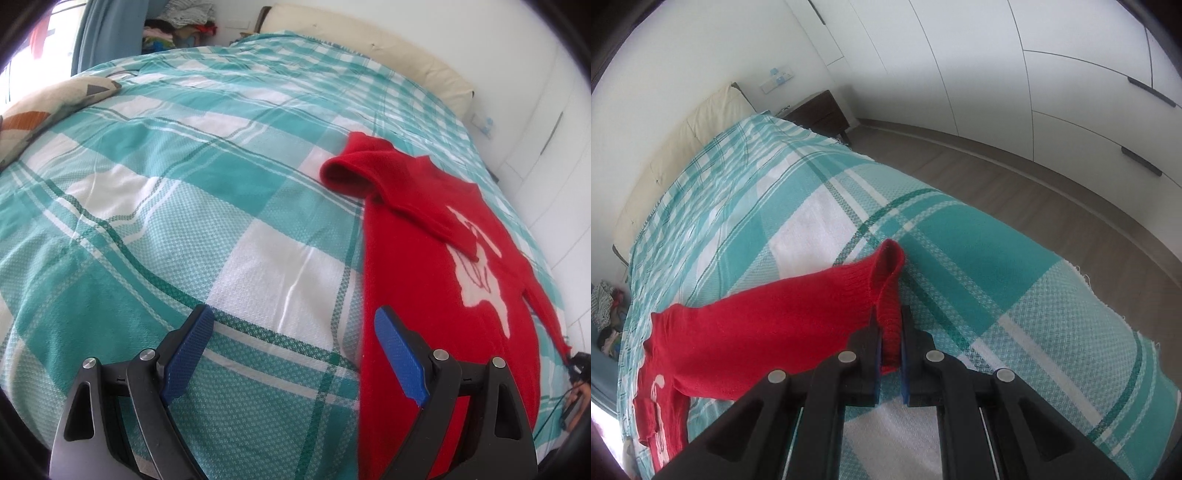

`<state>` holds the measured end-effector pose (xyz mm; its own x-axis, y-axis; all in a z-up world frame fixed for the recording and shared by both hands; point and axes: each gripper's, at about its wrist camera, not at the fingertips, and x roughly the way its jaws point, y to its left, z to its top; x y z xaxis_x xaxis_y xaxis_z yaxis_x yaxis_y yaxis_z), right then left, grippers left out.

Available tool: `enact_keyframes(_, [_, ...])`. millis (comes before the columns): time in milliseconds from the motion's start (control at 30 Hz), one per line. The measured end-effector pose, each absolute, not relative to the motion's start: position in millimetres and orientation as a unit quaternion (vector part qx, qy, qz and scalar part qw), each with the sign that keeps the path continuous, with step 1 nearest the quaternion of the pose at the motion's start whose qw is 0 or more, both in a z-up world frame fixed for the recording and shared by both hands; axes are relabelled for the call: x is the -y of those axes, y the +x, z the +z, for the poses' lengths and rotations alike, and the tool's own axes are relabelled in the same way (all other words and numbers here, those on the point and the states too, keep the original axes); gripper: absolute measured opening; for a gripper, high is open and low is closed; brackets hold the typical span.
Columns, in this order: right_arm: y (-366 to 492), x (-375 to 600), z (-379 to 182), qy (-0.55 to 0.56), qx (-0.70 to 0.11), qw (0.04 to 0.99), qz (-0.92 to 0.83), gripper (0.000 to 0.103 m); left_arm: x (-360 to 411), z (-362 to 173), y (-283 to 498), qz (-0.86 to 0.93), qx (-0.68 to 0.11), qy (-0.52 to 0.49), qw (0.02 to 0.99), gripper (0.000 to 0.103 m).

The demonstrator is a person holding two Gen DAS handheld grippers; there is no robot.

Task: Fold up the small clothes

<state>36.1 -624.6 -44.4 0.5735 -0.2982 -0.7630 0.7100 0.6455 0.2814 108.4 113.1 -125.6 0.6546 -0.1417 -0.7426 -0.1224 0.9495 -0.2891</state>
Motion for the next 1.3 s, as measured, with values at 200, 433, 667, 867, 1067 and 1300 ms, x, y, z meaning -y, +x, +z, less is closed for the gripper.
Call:
enact_keyframes(200, [29, 629, -51, 0.306, -0.352, 0.83, -0.304, 0.006, -114, -127, 108, -0.003, -0.418, -0.161, 0.894, 0.09])
enact_keyframes(433, [17, 634, -42, 0.311, -0.329, 0.83, -0.325, 0.009, -113, -127, 107, 0.0, -0.419, -0.148, 0.896, 0.09])
enact_keyframes(667, [-12, 618, 3, 0.228, -0.261, 0.841, -0.416, 0.018, -95, -97, 98, -0.005, -0.408, -0.091, 0.908, 0.09])
enact_keyframes(867, [-3, 576, 23, 0.181, -0.231, 0.885, -0.362, 0.034, -34, -22, 141, -0.087, -0.363, 0.061, 0.926, 0.098])
enact_keyframes(1067, [17, 567, 15, 0.179, -0.255, 0.895, -0.32, 0.034, 63, -60, 201, -0.213, -0.376, 0.258, 0.864, 0.096])
enact_keyframes(1300, [19, 571, 11, 0.187, -0.259, 0.895, -0.312, 0.034, 110, -113, 237, -0.259, -0.41, 0.354, 0.8, 0.069])
